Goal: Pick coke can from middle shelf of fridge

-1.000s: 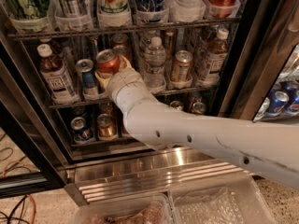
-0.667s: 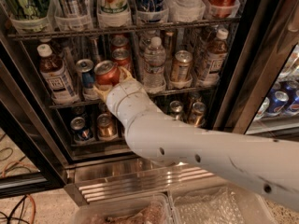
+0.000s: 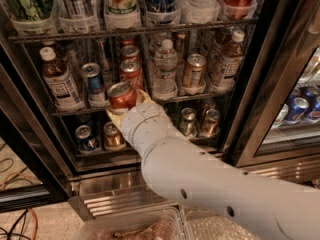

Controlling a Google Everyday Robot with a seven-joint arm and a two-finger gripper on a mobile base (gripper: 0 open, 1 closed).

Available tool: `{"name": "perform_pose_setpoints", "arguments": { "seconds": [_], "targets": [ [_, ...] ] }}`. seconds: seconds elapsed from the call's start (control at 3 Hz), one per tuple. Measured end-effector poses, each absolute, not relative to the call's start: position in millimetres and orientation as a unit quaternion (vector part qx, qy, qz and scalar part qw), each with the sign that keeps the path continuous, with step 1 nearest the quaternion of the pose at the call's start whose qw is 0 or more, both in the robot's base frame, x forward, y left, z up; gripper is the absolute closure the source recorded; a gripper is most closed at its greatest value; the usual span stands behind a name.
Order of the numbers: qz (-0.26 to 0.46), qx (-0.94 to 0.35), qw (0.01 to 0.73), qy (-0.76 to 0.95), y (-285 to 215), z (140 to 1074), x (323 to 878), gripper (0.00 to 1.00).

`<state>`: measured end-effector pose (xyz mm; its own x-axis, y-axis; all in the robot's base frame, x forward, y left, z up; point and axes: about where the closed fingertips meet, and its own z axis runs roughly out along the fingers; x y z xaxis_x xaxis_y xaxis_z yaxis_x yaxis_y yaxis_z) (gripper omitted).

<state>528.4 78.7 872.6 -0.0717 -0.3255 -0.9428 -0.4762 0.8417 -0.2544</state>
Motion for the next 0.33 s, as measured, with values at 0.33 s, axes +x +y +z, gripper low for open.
{"name": "perform_pose_setpoints", "arguments": {
  "seconds": [0.33],
  "targets": [
    [0.06, -0.275, 0.611, 0.74, 73.9, 867.7, 517.1, 1.0]
  ]
}}
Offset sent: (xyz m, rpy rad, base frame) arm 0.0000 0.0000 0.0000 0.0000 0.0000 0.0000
